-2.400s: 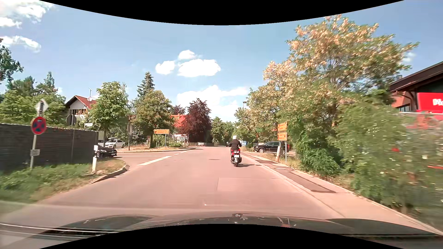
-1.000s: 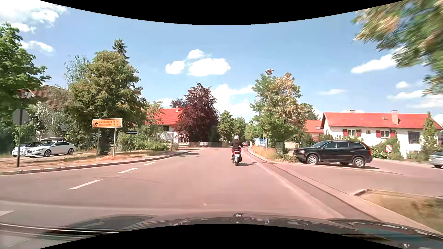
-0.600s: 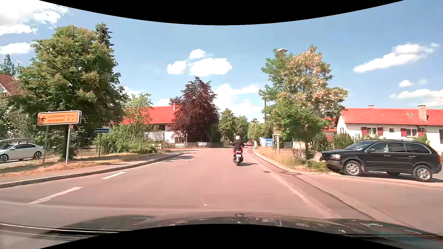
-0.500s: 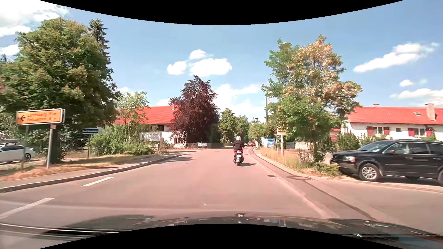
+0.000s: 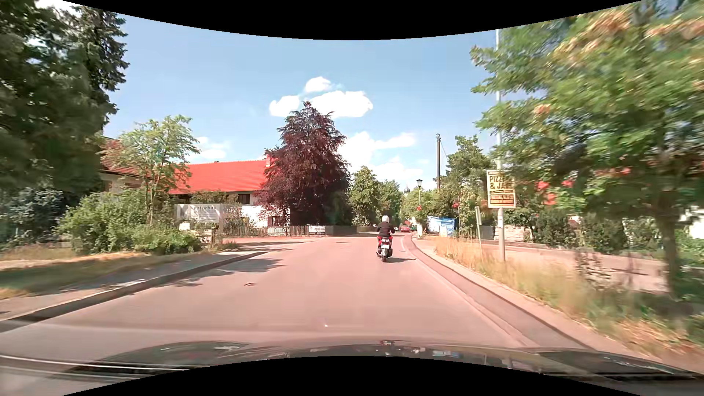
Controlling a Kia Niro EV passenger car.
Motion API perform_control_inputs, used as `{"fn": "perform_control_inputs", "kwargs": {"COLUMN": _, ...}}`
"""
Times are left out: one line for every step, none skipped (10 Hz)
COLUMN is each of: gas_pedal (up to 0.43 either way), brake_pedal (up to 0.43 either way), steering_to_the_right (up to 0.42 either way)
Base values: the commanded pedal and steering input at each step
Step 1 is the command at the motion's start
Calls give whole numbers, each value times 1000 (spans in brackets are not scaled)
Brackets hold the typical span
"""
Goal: Follow the waypoints while adhering to traffic rules and regulations
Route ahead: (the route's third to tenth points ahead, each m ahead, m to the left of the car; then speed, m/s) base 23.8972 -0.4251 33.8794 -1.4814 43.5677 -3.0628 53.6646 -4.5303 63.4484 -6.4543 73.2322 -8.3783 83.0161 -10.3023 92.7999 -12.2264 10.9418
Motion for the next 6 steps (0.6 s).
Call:
{"fn": "perform_control_inputs", "kwargs": {"gas_pedal": 169, "brake_pedal": 6, "steering_to_the_right": 0}}
{"fn": "perform_control_inputs", "kwargs": {"gas_pedal": 157, "brake_pedal": 12, "steering_to_the_right": 4}}
{"fn": "perform_control_inputs", "kwargs": {"gas_pedal": 138, "brake_pedal": 12, "steering_to_the_right": 9}}
{"fn": "perform_control_inputs", "kwargs": {"gas_pedal": 138, "brake_pedal": 12, "steering_to_the_right": 13}}
{"fn": "perform_control_inputs", "kwargs": {"gas_pedal": 138, "brake_pedal": 12, "steering_to_the_right": 16}}
{"fn": "perform_control_inputs", "kwargs": {"gas_pedal": 138, "brake_pedal": 6, "steering_to_the_right": 16}}
